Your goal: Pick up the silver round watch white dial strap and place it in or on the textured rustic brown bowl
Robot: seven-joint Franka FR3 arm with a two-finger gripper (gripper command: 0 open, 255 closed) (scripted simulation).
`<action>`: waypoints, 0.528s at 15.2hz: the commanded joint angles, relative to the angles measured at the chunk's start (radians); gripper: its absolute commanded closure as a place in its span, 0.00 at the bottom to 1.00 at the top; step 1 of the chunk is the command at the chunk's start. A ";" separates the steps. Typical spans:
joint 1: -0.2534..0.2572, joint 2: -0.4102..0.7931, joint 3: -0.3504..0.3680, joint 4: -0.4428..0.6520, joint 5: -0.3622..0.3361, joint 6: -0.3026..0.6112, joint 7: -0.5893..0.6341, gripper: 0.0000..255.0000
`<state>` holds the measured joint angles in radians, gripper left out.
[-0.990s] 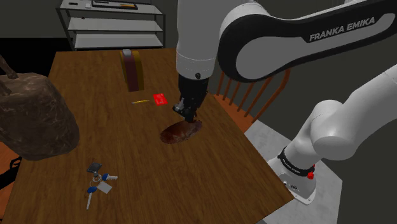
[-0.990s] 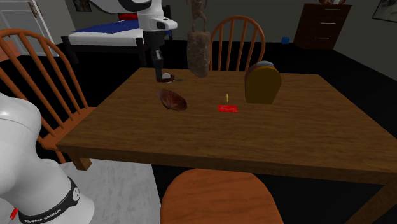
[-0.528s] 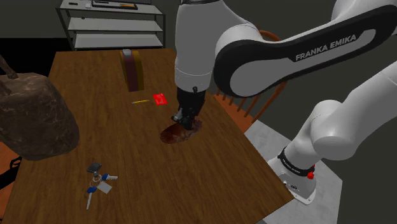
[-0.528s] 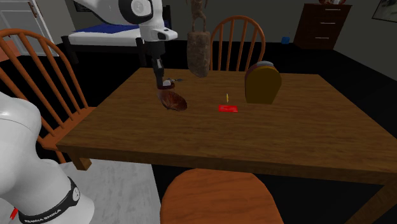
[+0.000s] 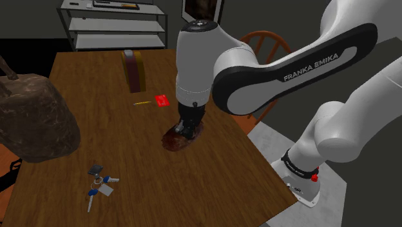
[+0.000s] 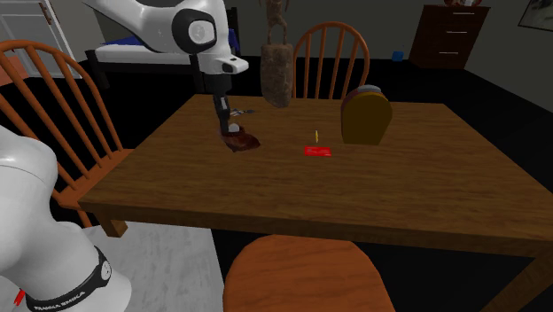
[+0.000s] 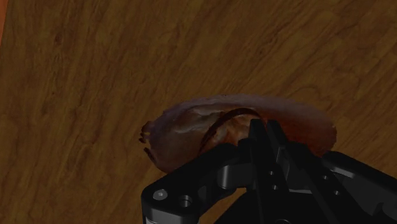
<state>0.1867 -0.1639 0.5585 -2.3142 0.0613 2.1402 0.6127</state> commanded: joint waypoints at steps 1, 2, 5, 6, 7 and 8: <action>0.000 0.006 0.002 -0.003 -0.003 0.009 0.003 1.00; 0.000 0.006 0.002 -0.003 -0.003 0.009 0.003 1.00; 0.000 0.006 0.002 -0.003 -0.003 0.009 0.003 1.00; 0.000 0.006 0.002 -0.003 -0.003 0.009 0.003 1.00; 0.000 0.006 0.002 -0.003 -0.003 0.009 0.003 0.00; 0.000 0.006 0.002 -0.003 -0.003 0.009 0.003 0.00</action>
<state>0.1863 -0.1580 0.5601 -2.3174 0.0582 2.1490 0.6156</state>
